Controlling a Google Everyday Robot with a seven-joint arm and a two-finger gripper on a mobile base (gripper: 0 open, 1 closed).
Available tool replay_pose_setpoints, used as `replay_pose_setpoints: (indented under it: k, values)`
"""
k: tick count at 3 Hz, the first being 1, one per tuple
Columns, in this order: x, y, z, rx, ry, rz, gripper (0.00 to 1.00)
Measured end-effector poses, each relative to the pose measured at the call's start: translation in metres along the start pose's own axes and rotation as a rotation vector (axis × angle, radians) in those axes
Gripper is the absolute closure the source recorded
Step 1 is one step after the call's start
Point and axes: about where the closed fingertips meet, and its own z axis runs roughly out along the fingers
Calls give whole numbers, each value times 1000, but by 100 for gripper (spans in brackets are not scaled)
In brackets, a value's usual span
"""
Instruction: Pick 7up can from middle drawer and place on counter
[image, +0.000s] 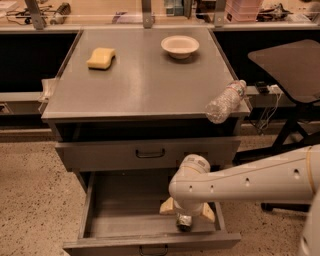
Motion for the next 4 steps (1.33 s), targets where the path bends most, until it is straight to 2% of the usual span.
replay_pose_setpoints:
  k: [1, 2, 3, 4]
  values:
    - [16, -1, 24, -11, 0, -101, 0]
    - [28, -1, 43, 18, 1, -146, 0]
    - [35, -7, 67, 23, 5, -179, 5]
    - [46, -9, 86, 34, 21, -171, 20]
